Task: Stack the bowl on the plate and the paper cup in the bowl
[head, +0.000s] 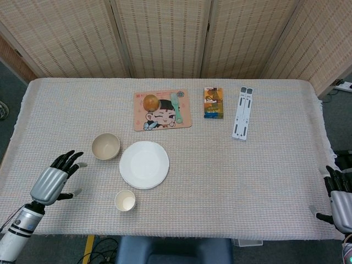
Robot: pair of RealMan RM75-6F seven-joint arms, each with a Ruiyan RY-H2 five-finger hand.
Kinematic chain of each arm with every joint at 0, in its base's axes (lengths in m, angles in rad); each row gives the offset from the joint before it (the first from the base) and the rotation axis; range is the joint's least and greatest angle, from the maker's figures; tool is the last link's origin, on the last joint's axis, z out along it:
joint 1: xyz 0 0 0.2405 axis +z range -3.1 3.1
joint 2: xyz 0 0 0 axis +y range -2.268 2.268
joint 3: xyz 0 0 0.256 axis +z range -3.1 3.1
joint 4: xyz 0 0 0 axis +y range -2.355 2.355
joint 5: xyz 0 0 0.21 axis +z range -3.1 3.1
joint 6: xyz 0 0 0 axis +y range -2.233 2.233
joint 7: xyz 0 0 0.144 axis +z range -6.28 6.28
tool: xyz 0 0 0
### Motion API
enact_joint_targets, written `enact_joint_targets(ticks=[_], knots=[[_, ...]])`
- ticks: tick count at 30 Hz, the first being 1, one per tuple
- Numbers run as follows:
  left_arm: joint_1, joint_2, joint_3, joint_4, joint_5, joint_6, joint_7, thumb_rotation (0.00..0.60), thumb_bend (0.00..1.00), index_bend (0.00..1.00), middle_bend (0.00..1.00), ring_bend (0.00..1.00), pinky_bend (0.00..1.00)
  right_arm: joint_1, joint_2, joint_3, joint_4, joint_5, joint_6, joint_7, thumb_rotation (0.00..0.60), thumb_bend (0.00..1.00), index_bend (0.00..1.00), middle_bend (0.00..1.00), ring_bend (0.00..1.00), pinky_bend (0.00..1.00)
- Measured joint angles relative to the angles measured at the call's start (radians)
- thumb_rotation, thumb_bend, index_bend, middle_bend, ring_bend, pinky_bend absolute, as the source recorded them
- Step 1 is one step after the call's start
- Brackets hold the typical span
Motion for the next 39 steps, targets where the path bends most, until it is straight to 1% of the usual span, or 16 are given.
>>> enact_joint_targets(ticks=[5, 14, 18, 34, 39], knots=[[-0.042, -0.042, -0.004, 0.044, 0.003, -0.034, -0.027, 0.6, 0.26, 0.33, 0.11, 0.0, 0.16, 0.006, 0.008, 0.0, 0.0, 0.008, -0.018, 0.017, 0.6, 0.19, 0.0, 0.0, 0.0, 0.0], [-0.125, -0.108, -0.014, 0.158, -0.018, -0.122, -0.088, 0.6, 0.27, 0.34, 0.11, 0.0, 0.16, 0.02, 0.008, 0.01, 0.009, 0.042, -0.04, 0.019, 0.6, 0.19, 0.0, 0.0, 0.0, 0.0], [-0.153, -0.136, -0.014, 0.219, -0.031, -0.151, -0.134, 0.6, 0.27, 0.35, 0.11, 0.0, 0.16, 0.028, 0.007, 0.016, 0.014, 0.06, -0.054, 0.018, 0.6, 0.2, 0.0, 0.0, 0.0, 0.0], [-0.254, -0.244, -0.011, 0.46, -0.049, -0.216, -0.28, 0.6, 0.27, 0.36, 0.11, 0.0, 0.16, 0.058, 0.007, 0.034, 0.034, 0.131, -0.104, 0.018, 0.6, 0.2, 0.0, 0.0, 0.0, 0.0], [-0.273, -0.286, 0.0, 0.537, -0.053, -0.232, -0.321, 0.6, 0.29, 0.41, 0.11, 0.0, 0.16, 0.061, 0.01, 0.037, 0.037, 0.142, -0.111, 0.023, 0.6, 0.2, 0.0, 0.0, 0.0, 0.0]])
